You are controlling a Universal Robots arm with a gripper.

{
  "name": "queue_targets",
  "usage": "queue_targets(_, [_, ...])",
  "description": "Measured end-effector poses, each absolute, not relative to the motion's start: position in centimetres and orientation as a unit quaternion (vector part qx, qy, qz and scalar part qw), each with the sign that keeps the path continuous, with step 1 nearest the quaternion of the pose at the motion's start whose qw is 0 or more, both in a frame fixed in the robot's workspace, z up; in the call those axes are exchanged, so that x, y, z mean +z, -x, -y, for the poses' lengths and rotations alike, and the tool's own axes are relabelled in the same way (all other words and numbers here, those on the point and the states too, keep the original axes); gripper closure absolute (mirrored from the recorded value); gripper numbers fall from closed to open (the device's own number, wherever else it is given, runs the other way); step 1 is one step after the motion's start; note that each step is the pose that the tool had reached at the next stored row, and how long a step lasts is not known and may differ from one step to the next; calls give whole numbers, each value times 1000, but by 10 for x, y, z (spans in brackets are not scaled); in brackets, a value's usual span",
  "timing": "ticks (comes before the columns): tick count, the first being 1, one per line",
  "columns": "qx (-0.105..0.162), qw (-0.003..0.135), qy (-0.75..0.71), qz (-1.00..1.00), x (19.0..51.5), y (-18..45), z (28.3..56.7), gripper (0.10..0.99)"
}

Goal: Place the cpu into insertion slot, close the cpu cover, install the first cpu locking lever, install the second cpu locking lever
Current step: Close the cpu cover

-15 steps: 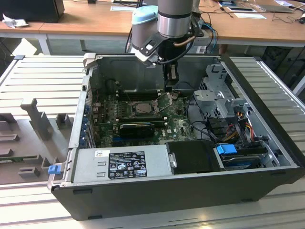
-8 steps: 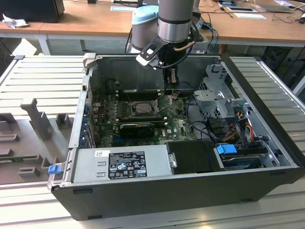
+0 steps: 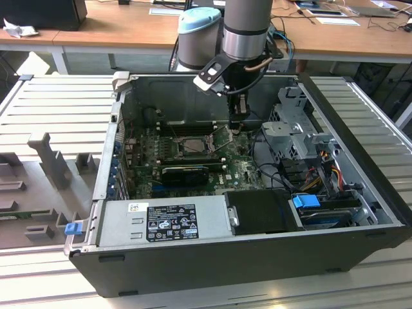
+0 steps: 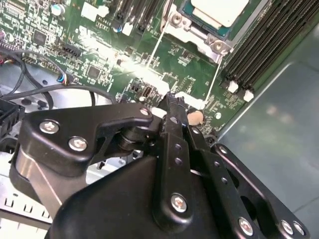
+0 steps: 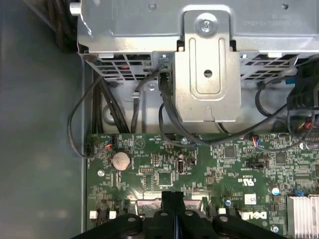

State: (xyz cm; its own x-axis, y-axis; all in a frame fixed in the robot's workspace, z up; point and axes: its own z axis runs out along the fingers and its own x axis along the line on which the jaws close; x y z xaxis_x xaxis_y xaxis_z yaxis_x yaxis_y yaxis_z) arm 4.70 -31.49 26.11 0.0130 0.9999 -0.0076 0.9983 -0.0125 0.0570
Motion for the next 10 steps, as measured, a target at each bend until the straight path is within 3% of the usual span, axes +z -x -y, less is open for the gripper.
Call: queue_targets(10, [17, 22, -711, -702, 253, -62, 315, 980])
